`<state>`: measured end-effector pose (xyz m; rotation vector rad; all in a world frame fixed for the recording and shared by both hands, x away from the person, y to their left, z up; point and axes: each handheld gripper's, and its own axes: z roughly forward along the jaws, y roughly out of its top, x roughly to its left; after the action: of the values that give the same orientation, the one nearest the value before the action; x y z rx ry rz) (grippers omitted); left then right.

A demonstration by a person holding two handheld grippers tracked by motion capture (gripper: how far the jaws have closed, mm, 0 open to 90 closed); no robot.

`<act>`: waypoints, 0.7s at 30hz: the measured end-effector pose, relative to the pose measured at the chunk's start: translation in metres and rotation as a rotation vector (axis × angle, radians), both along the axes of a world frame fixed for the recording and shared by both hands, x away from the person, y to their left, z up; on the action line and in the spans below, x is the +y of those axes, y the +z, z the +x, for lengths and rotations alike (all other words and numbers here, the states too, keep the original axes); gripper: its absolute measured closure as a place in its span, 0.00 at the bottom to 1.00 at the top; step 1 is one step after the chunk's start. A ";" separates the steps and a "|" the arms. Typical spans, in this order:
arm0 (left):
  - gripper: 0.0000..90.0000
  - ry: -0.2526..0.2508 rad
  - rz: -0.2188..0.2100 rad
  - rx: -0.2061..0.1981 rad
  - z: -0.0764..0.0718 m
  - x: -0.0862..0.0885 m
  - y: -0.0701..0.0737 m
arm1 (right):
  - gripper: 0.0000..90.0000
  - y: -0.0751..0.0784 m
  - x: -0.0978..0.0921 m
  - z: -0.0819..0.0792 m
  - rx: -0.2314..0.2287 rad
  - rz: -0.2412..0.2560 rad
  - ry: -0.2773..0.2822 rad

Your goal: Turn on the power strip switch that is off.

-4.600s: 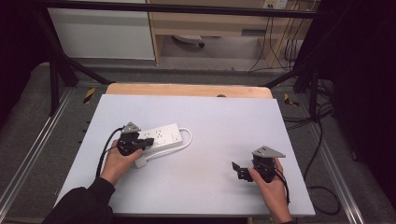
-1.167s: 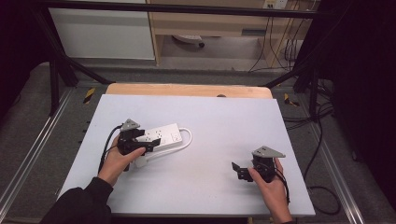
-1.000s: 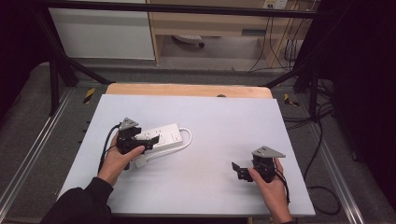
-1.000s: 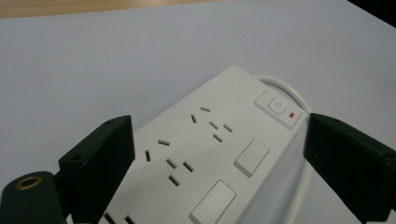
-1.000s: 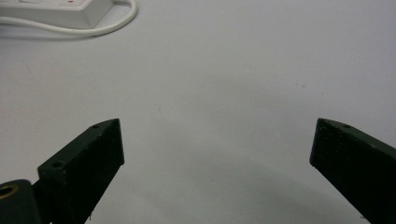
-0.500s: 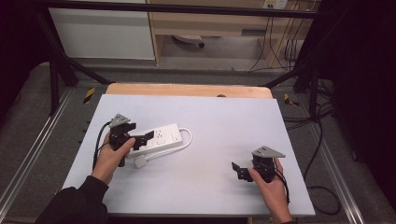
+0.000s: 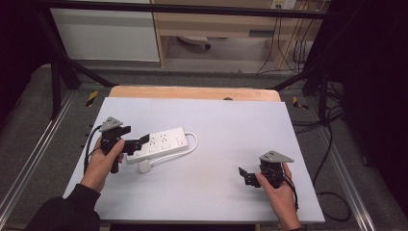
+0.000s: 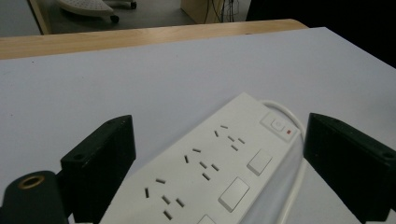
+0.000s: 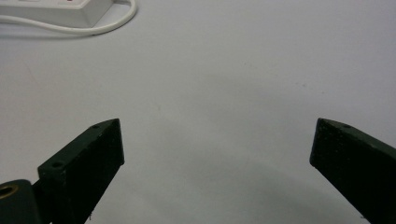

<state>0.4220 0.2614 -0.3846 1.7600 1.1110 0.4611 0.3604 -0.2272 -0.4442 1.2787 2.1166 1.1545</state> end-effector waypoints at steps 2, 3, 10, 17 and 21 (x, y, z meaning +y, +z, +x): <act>0.10 0.002 0.004 0.003 -0.003 0.003 0.001 | 0.04 0.000 0.000 0.000 0.000 0.000 0.000; 0.10 0.002 0.003 0.002 -0.004 0.005 0.002 | 0.04 0.000 0.000 0.000 0.000 -0.001 0.000; 0.10 0.001 -0.008 0.016 -0.015 0.018 0.004 | 0.04 0.000 0.000 0.000 0.000 0.000 -0.001; 0.10 0.008 -0.008 0.017 -0.029 0.032 0.005 | 0.04 0.000 0.000 0.000 0.001 -0.004 0.001; 0.10 0.012 -0.001 0.019 -0.038 0.040 0.001 | 0.04 0.000 0.000 0.000 0.000 -0.002 0.000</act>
<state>0.3836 0.3010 -0.3831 1.7614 1.1348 0.4521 0.3601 -0.2270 -0.4441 1.2779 2.1176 1.1520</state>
